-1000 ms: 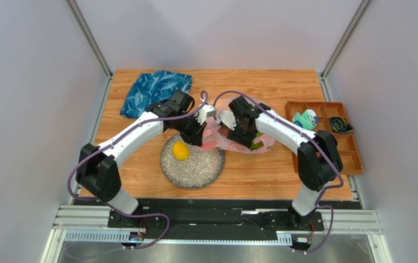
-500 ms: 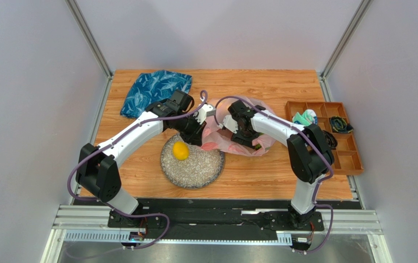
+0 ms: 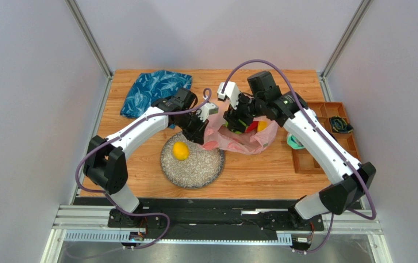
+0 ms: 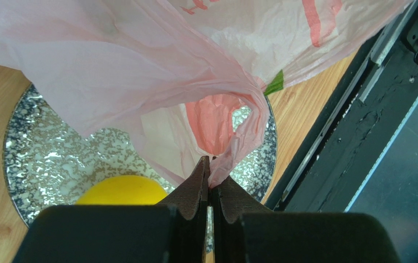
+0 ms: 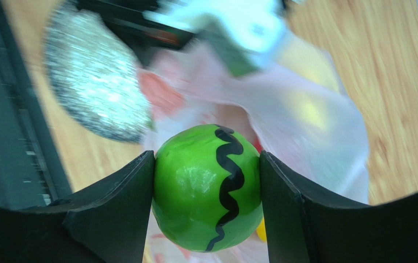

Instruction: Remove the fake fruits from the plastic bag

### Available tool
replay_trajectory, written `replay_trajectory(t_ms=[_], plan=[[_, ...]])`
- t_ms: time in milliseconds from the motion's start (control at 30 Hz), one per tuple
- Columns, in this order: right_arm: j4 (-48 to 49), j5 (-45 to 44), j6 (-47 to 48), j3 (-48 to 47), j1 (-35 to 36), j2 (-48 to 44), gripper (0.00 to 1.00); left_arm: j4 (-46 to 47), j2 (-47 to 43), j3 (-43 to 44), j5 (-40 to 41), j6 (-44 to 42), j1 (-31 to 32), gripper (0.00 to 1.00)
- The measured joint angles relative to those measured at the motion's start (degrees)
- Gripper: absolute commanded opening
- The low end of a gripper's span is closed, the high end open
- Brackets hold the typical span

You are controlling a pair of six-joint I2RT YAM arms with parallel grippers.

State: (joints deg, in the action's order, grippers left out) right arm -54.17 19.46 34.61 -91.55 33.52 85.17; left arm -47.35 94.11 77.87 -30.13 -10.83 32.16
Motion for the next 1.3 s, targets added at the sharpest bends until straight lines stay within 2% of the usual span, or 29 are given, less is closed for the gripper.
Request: replay_trajectory(t_ms=[133,300,400,533,600,633,700,867,1033,1133,1267,1300], plan=[[1.9,9.1,-1.0,2.8,5.0,-4.0,0.48,-1.2,3.0,4.0,-2.8,0.8,-3.6,0.06],[8.0,16.4,-3.1,14.1,10.3,-5.3,0.47,-1.7,9.6,11.8,-6.8,3.0,-9.4,0.06],[12.9,17.1,-4.9,17.2,11.7,-1.6,0.45,-1.7,11.9,13.4,-8.5,4.6,-10.5,0.06],[24.0,12.9,-7.8,20.2,14.6,4.0,0.46,-1.9,12.1,13.4,-10.9,7.0,-9.9,0.06],[28.8,10.2,-8.4,21.8,16.2,5.4,0.53,-1.9,11.9,13.2,-11.8,7.8,-9.8,0.06],[30.9,8.3,-8.7,22.2,17.0,6.0,0.61,-1.9,11.9,13.1,-12.3,8.1,-9.8,0.06],[34.2,5.0,-9.1,22.3,18.1,7.6,1.00,-1.9,11.6,12.5,-13.4,8.8,-9.9,0.06],[35.4,-1.2,-9.8,21.8,18.5,9.4,1.00,-1.9,11.3,11.7,-15.9,9.7,-10.6,0.06],[23.0,-6.4,-10.0,12.2,18.4,6.6,0.99,-0.4,8.9,10.3,-18.1,12.6,-11.0,0.06],[18.2,-10.6,-9.6,8.1,18.1,-0.4,0.95,0.9,6.4,8.5,-19.3,14.7,-11.0,0.06],[15.1,-14.4,-5.5,9.2,14.5,-10.9,0.80,1.4,4.5,7.9,-20.0,15.6,-11.0,0.06],[14.5,-15.1,-4.1,9.9,13.0,-11.9,0.79,1.4,4.3,7.9,-20.1,15.5,-11.0,0.07]])
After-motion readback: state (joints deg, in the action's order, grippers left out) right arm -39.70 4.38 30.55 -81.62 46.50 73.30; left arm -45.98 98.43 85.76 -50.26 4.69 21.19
